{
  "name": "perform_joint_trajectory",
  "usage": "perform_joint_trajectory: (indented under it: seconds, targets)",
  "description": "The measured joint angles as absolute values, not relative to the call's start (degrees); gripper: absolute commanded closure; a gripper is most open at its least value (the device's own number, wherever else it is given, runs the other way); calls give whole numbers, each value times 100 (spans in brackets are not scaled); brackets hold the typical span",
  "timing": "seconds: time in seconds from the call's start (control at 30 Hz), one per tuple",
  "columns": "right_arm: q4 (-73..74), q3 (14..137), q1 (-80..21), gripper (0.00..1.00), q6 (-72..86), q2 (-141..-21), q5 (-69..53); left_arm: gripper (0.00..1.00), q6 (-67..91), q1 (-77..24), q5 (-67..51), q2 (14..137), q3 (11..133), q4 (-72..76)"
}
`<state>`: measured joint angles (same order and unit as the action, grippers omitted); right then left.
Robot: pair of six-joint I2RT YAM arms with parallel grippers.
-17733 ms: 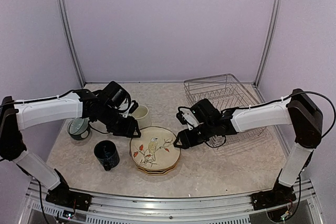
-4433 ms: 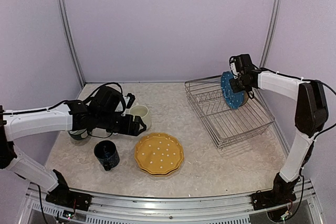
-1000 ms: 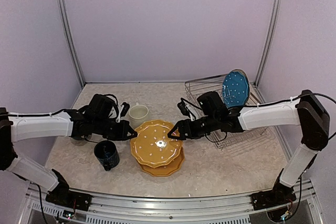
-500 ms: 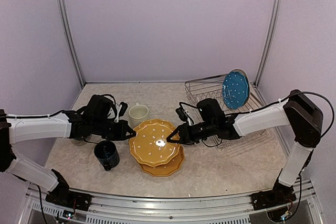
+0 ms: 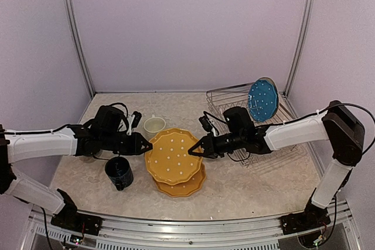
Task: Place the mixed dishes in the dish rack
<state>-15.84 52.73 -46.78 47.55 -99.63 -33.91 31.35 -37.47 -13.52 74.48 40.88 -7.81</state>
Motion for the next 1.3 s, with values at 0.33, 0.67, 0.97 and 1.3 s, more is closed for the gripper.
perform_joint_trajectory:
  seconds: [0.33,0.67,0.97,1.3]
  targets:
    - [-386,5850,-4357,100,4169,-9220,-3131,22,3116,-3747,-1343,7043,4143,-582]
    - [2108,7950,-3371,100,2488,-8381,-698,1,3100,-3848,-998,6678,4246,-698]
    - [3079,9172,-2733,100,1007,-8641,2051,1,3100,-4034,-749,6969,4698,-1037]
    - [3273,9327,-2051,100,148,-9638,2788,1,3100,-4134,-701,7240,4849,-1234]
